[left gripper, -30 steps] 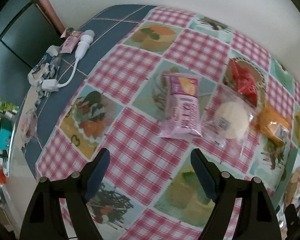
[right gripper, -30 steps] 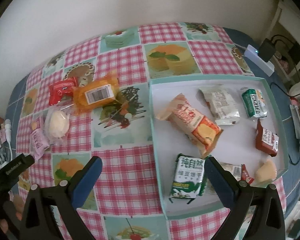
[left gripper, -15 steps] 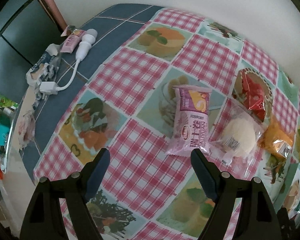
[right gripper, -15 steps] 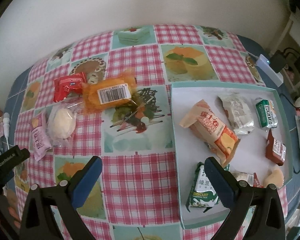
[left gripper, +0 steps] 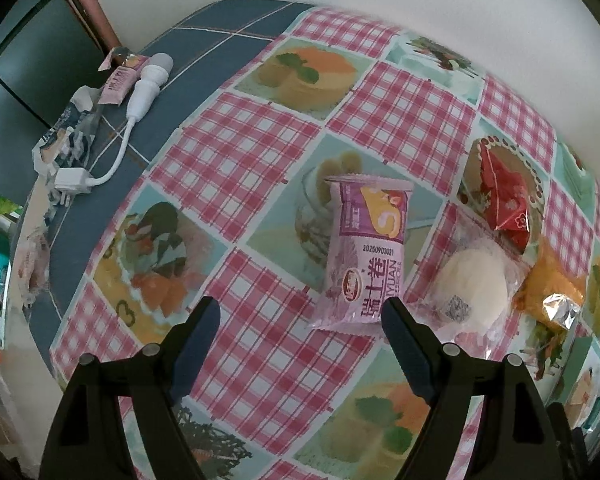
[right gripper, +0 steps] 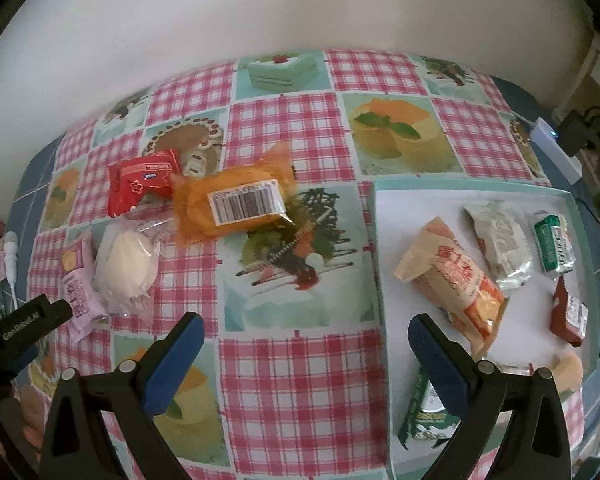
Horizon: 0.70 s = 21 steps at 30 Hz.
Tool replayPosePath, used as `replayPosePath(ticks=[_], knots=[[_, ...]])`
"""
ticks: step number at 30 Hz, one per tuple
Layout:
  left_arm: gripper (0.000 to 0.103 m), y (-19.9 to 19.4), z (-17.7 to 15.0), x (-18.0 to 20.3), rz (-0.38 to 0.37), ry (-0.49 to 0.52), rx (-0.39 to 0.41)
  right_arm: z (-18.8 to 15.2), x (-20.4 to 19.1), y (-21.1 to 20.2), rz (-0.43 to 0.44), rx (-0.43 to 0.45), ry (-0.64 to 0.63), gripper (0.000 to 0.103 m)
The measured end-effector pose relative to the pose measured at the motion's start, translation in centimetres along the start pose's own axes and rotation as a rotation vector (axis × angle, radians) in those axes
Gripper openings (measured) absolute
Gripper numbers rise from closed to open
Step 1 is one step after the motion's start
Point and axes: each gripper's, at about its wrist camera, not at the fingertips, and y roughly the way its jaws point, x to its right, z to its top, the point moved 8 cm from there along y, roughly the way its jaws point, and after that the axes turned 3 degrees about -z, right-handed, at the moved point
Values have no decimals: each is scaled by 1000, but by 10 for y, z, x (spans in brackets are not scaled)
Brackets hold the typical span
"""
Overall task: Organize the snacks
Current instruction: 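Lower both open tools toward the white bun bag and orange cake pack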
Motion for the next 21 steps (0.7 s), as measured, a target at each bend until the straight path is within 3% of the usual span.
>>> replayPosePath(ticks=[11,21], knots=[[83,18,13,9,-9,4,-7,6,-22,21,22,4,-31,103],[83,37,18,28,-74,33,-35,20,-35,39,69,26,-54,103]])
